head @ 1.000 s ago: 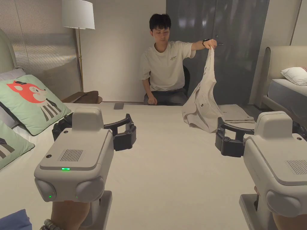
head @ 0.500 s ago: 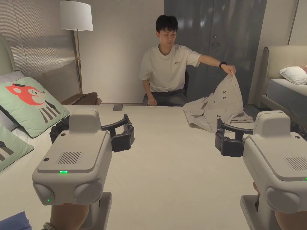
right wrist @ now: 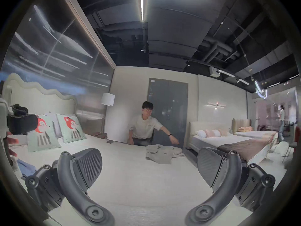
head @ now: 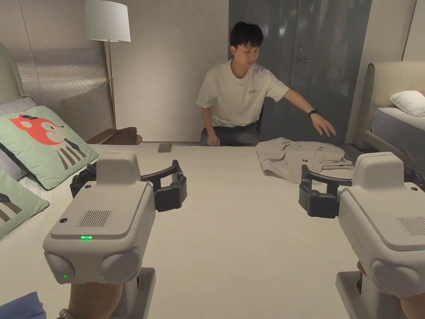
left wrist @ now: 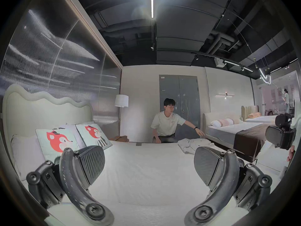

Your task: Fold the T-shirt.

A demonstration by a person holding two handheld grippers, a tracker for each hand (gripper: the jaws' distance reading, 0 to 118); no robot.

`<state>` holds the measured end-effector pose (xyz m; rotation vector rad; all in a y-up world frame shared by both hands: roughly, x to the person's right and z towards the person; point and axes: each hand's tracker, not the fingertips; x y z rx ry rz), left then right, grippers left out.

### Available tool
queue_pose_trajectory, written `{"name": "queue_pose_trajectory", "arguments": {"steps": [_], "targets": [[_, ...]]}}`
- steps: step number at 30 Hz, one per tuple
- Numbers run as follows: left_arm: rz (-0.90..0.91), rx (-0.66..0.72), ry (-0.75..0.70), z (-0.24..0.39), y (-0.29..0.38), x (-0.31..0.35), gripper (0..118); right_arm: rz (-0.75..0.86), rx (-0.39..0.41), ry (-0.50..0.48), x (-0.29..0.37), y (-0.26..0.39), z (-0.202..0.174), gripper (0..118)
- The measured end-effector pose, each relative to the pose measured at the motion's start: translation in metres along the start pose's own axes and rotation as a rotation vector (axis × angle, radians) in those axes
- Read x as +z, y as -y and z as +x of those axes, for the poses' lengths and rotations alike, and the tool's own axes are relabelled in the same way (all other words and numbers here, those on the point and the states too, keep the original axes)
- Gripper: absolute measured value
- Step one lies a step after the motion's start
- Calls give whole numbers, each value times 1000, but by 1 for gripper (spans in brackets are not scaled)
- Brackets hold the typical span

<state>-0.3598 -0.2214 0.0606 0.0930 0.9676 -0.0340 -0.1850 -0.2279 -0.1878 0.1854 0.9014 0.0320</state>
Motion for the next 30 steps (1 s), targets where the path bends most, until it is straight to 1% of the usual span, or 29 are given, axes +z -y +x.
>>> {"name": "queue_pose_trajectory", "arguments": {"steps": [2,5,13,16,18,21,23,25,28,30], "targets": [[-2,0,3,1,0,0,110,19,-25,-13,2,2,1,115],[-5,1,6,1,0,0,110,5,-49,-62,5,1,4,115],[-11,4,9,-1,1,0,110,-48,-57,-53,7,1,2,115],[-12,-2,10,-1,1,1,110,-99,-74,-38,5,0,2,115],[-12,-4,11,-1,0,1,110,-130,-68,-32,3,-1,2,115],[-11,-2,14,0,-1,3,110,-148,-94,-27,3,-3,4,115],[-11,-1,14,-1,-1,3,110,-156,-93,-17,3,-4,3,115],[-11,-1,15,-2,-1,3,110,-149,-68,-19,5,-8,2,115],[-14,6,16,-3,-1,3,110,-150,-87,-41,7,-10,3,115],[-15,10,18,-3,-1,3,110,-140,-79,-37,8,-11,2,115]]}}
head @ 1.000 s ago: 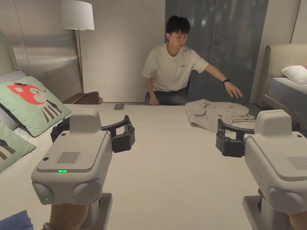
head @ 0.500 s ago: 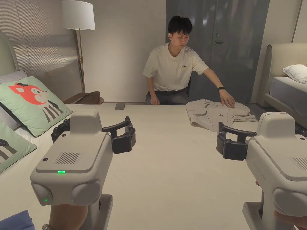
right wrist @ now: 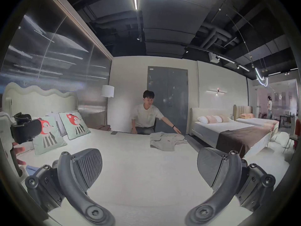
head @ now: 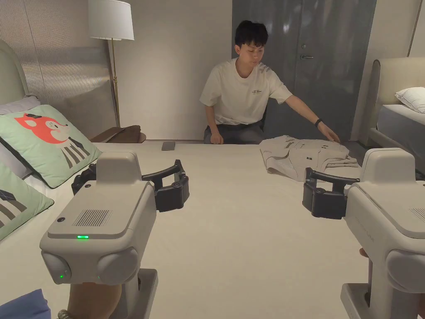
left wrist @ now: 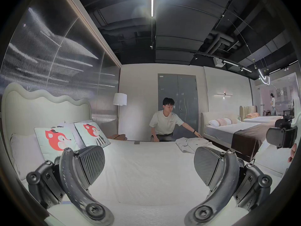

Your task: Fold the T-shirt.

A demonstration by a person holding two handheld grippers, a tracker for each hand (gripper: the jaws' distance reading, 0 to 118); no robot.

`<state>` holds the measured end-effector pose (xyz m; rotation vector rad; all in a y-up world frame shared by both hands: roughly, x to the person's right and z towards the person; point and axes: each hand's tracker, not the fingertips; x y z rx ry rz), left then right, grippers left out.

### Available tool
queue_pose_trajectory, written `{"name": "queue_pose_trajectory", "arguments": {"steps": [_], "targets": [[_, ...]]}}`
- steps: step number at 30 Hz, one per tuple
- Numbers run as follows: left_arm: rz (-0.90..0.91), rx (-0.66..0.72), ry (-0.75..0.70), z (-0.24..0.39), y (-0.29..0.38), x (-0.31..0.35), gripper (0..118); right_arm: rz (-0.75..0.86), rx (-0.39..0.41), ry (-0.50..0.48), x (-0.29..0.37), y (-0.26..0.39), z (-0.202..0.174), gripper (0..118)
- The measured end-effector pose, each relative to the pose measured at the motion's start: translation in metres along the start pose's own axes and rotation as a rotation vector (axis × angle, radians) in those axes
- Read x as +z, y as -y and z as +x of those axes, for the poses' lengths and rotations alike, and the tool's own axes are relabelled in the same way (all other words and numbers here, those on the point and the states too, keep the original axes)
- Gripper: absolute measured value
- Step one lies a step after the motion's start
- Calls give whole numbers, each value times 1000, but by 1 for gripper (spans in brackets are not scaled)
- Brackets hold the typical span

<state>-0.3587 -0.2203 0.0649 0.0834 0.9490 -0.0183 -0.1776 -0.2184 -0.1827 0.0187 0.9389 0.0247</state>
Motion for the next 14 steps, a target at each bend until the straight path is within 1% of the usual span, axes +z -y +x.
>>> {"name": "queue_pose_trajectory", "arguments": {"steps": [6,11,14], "targets": [[-3,-6,4,4,-1,3,110,2,17,-14,0,-2,-2,115],[-3,-4,7,4,-1,3,110,8,18,3,-1,-1,-1,115],[-3,-1,5,4,-1,3,110,12,38,12,-1,0,-1,115]]}}
